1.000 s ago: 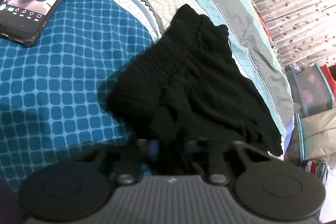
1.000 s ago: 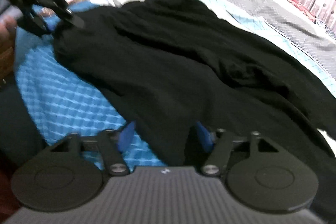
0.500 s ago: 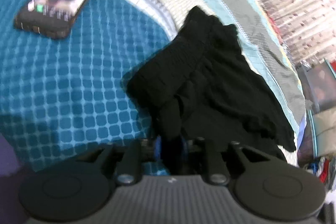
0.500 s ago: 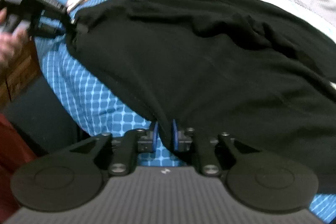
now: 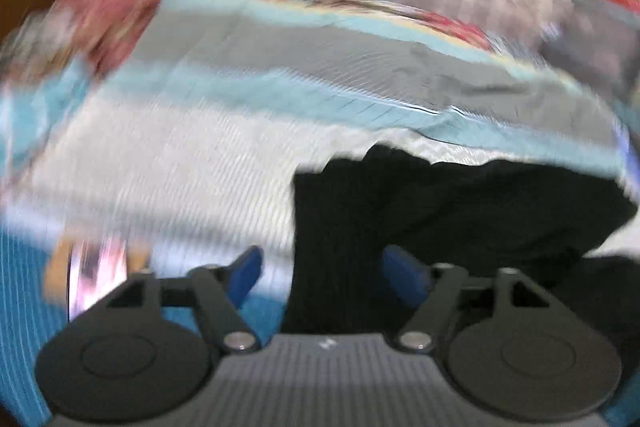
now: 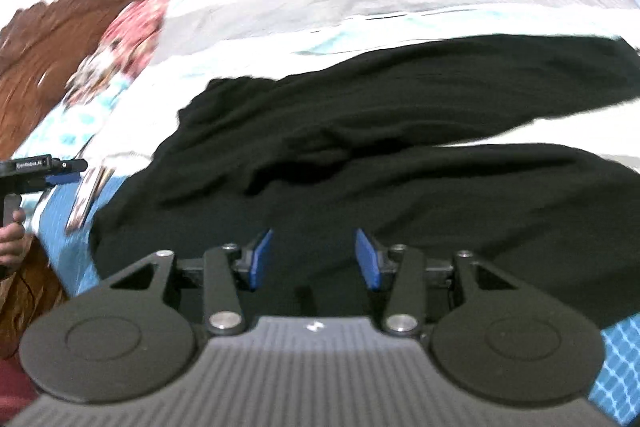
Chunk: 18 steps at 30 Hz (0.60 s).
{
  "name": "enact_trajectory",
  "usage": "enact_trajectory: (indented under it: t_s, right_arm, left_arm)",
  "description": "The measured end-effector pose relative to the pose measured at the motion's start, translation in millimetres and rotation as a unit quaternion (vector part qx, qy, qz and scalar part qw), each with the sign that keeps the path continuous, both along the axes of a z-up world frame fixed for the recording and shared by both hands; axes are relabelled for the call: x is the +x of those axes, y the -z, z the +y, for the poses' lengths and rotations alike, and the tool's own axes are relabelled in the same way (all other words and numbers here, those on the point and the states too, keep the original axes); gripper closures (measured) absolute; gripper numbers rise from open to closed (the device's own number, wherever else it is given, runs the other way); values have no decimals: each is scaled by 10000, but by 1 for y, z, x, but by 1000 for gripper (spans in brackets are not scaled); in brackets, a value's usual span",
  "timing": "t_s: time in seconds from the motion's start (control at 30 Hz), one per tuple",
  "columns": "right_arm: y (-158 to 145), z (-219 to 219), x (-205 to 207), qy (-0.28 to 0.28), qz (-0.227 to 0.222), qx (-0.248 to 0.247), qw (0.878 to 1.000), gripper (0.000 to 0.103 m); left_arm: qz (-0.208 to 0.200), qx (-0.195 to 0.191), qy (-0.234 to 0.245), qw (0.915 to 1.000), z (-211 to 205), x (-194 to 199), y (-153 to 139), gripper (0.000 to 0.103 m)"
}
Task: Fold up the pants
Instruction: 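Lift the black pants with both grippers and swing them up off the bed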
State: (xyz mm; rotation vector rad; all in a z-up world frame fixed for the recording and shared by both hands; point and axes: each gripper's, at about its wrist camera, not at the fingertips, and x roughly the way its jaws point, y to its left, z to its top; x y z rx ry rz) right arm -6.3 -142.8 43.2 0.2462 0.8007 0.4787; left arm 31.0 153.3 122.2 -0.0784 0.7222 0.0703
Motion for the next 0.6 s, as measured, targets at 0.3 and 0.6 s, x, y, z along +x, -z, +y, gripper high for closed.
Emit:
enact_trajectory:
  t_s: [0.3, 0.6]
  right_arm:
    - [-16, -77, 62, 1462, 312, 184, 9886, 54]
    - [-34, -154, 238, 2881, 504, 156, 9562, 54]
  left_arm:
    - [388, 1559, 884, 9831, -72, 161, 47, 16]
    - [781, 1803, 1382, 9707, -82, 203, 108, 82]
